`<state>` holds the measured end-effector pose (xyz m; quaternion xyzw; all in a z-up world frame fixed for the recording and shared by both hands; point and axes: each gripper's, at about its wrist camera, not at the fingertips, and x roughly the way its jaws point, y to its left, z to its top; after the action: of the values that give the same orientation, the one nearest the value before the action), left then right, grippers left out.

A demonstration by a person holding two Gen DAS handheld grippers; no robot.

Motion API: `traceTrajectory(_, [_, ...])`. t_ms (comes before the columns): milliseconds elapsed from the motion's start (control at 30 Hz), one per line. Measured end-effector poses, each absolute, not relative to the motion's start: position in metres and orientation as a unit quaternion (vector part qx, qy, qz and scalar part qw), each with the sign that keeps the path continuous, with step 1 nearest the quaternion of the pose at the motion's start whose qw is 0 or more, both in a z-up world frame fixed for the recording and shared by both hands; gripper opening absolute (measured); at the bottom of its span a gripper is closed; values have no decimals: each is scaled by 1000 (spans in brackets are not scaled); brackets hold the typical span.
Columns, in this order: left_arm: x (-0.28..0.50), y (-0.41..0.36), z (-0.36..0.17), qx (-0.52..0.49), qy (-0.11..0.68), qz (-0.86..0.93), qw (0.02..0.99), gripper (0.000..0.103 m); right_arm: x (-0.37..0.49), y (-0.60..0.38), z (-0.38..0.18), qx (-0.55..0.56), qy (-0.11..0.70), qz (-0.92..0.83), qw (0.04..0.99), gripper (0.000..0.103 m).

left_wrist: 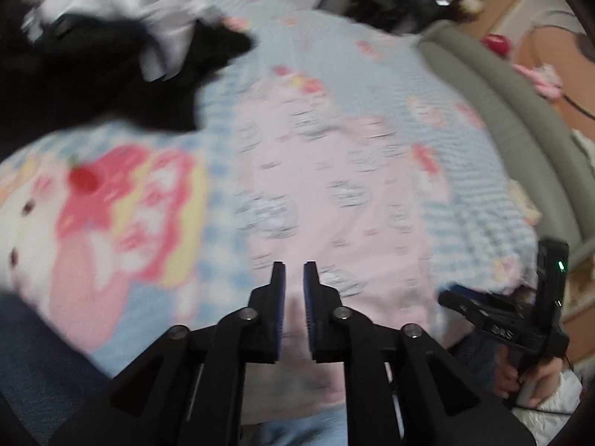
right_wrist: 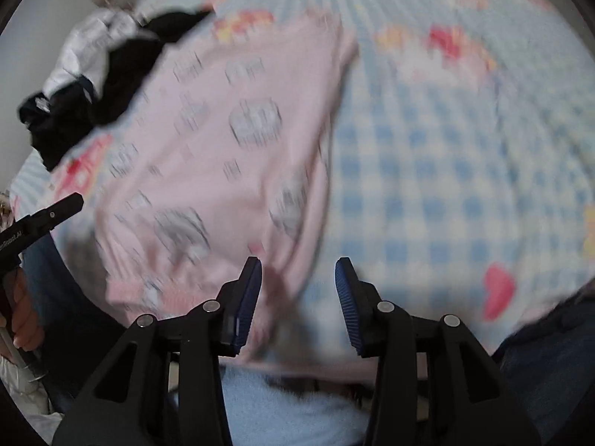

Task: Fold clothes

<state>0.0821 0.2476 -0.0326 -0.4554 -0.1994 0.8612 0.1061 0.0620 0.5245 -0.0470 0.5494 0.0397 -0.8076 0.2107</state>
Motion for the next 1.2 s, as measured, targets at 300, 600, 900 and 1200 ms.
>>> traceTrajectory(300, [79,291,-93,-580,-165,793,84,21,64,499,-82,567,83,-781,247,39])
traceTrajectory(600, [107,272,-86,-573,-232,780,97,35,75,529,-52,531,43,-804,263,48])
traceTrajectory(900, [111,267,-111,-621,-277,728,86,47,78,532,-70,582,61,-774,241,49])
traceTrajectory(1200, [112,273,-120,-586,-348,716,154,19,74,529,-92,599,-12,-739,308,25])
